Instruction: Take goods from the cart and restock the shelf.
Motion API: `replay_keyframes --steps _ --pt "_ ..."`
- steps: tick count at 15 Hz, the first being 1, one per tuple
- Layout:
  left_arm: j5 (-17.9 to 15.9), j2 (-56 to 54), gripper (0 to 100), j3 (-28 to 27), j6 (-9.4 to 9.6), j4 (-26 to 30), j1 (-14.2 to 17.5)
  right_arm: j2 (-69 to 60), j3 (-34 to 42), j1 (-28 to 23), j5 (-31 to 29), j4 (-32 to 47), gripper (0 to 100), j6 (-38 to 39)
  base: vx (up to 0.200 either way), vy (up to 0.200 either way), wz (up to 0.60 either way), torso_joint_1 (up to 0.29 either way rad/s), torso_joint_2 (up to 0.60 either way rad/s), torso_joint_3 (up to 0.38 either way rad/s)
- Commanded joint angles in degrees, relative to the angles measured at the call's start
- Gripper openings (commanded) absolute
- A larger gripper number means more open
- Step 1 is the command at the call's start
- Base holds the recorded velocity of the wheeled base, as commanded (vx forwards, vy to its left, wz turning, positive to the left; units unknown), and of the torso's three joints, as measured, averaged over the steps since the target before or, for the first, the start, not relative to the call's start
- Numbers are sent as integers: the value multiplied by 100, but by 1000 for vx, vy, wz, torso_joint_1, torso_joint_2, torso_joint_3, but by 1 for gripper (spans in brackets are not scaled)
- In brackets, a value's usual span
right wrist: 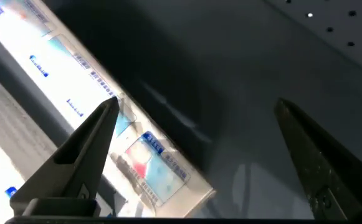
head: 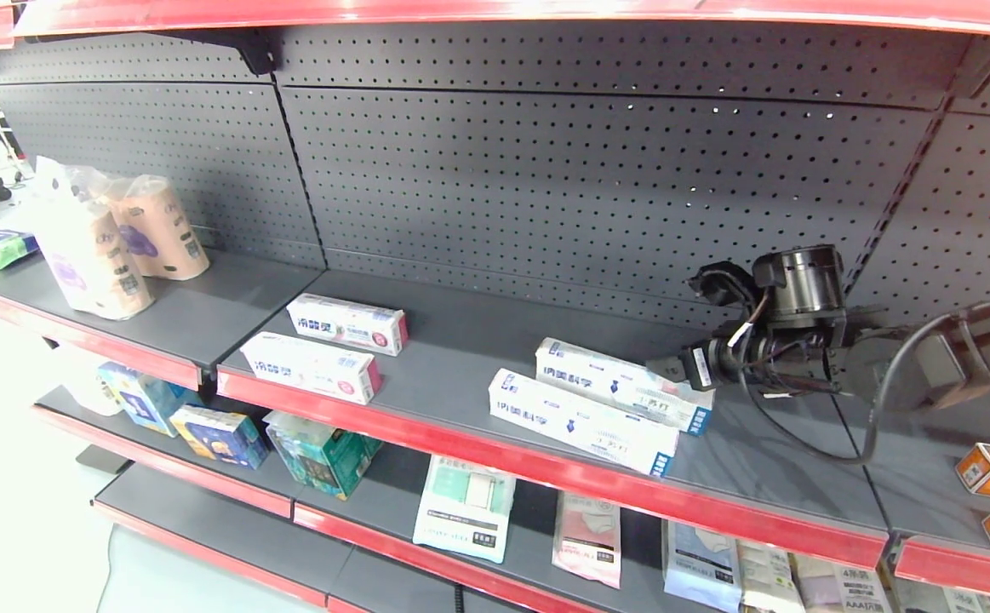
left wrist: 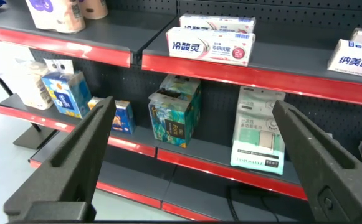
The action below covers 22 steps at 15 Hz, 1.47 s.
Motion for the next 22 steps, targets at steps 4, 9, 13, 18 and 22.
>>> replay_keyframes --steps 4,9,13,18,22 --pt "1 -2 100 0 0 -1 -1 -520 653 -100 -11 -12 100 9 0 0 0 0 0 0" --pt "1 -2 100 0 0 -1 -1 -599 1031 -179 -63 -12 100 1 0 0 0 0 0 0" --pt "1 -2 100 0 0 -1 -1 -652 1031 -179 -90 -12 100 -8 0 0 0 0 0 0" --pt "1 -2 100 0 0 -1 -1 -933 1189 -179 -98 -12 100 -8 0 0 0 0 0 0" --pt "1 -2 100 0 0 -1 -1 -1109 1646 -241 -98 -12 100 -17 0 0 0 0 0 0"
